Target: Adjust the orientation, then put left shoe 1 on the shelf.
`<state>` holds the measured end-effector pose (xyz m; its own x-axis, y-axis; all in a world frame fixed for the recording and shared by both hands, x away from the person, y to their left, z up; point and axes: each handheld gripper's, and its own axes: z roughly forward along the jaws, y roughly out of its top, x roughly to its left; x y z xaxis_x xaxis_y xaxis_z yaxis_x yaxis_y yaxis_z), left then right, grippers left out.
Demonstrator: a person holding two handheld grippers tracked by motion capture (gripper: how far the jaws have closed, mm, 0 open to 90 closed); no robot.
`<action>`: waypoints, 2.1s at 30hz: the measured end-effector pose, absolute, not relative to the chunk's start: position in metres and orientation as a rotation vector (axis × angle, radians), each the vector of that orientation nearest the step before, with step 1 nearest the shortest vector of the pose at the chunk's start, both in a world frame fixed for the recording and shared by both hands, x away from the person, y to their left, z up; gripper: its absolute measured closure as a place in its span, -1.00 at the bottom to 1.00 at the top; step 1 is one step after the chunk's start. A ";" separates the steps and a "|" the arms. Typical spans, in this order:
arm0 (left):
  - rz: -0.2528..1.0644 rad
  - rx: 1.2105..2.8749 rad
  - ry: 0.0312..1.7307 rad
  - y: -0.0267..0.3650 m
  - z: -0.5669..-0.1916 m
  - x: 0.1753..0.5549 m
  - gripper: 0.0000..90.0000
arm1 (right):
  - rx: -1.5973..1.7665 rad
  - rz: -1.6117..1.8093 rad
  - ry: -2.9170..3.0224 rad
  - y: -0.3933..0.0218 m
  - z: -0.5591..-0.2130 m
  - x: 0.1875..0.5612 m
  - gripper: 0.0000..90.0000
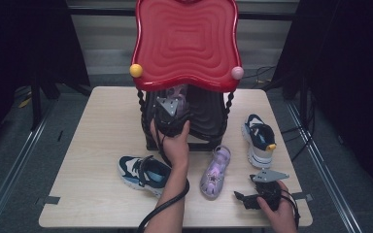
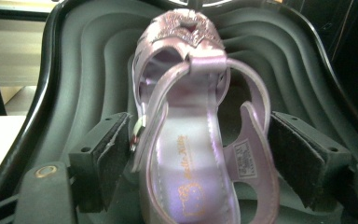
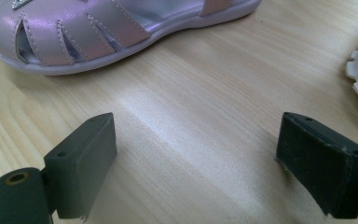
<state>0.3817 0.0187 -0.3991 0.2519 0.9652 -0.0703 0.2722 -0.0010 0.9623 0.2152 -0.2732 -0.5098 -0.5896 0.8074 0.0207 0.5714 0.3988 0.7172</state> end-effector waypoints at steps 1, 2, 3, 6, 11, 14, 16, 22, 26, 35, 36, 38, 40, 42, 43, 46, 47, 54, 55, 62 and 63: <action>0.851 1.495 1.211 0.019 -0.398 0.381 -0.52 | 1.197 0.999 2.331 -0.273 -0.510 0.215 -0.75; 0.851 1.497 1.208 0.019 -0.397 0.380 -0.52 | 1.197 0.999 2.330 -0.273 -0.510 0.215 -0.75; 0.850 1.497 1.204 0.019 -0.396 0.380 -0.52 | 1.197 0.999 2.330 -0.273 -0.510 0.215 -0.75; 0.851 1.498 1.203 0.019 -0.395 0.378 -0.53 | 1.197 0.999 2.331 -0.273 -0.510 0.215 -0.75; 0.836 1.507 1.188 0.021 -0.391 0.375 -0.53 | 1.197 0.999 2.331 -0.273 -0.510 0.215 -0.75; 0.821 1.513 1.180 0.022 -0.387 0.374 -0.53 | 1.197 0.999 2.331 -0.273 -0.510 0.215 -0.75; 0.806 1.528 1.173 0.023 -0.385 0.374 -0.54 | 1.197 0.999 2.330 -0.273 -0.510 0.215 -0.75; 0.775 1.559 1.148 0.025 -0.381 0.371 -0.51 | 1.194 1.000 2.334 -0.273 -0.510 0.216 -0.75; 0.755 1.594 1.128 0.024 -0.377 0.370 -0.50 | 1.193 1.001 2.335 -0.274 -0.510 0.216 -0.75; 0.748 1.614 1.093 0.029 -0.372 0.364 -0.51 | 1.193 1.001 2.335 -0.274 -0.510 0.216 -0.75; 0.745 1.635 1.077 0.031 -0.370 0.363 -0.51 | 1.192 1.001 2.335 -0.274 -0.510 0.216 -0.75; 0.738 1.641 1.075 0.031 -0.369 0.362 -0.51 | 1.191 1.001 2.335 -0.274 -0.510 0.216 -0.75; 0.720 1.667 1.050 0.031 -0.366 0.361 -0.51 | 1.193 1.001 2.334 -0.274 -0.510 0.216 -0.75; 0.708 1.681 1.042 0.030 -0.363 0.360 -0.52 | 1.193 1.001 2.335 -0.274 -0.510 0.216 -0.75; 0.708 1.681 1.042 0.030 -0.363 0.360 -0.52 | 1.193 1.001 2.335 -0.274 -0.510 0.216 -0.75; 0.692 1.698 1.024 0.032 -0.360 0.359 -0.51 | 1.191 1.001 2.335 -0.274 -0.510 0.216 -0.75; 0.674 1.713 1.015 0.034 -0.359 0.359 -0.51 | 1.193 1.001 2.334 -0.274 -0.510 0.216 -0.75; 0.642 1.763 0.975 0.043 -0.353 0.355 -0.51 | 1.192 1.001 2.335 -0.274 -0.510 0.216 -0.75; 0.631 1.776 0.964 0.045 -0.353 0.355 -0.51 | 1.191 1.001 2.335 -0.274 -0.510 0.216 -0.75; 0.600 1.764 0.934 0.055 -0.351 0.351 -0.52 | 1.193 1.000 2.335 -0.274 -0.510 0.216 -0.75; 0.594 1.761 0.918 0.059 -0.350 0.349 -0.52 | 1.193 1.001 2.335 -0.274 -0.510 0.216 -0.75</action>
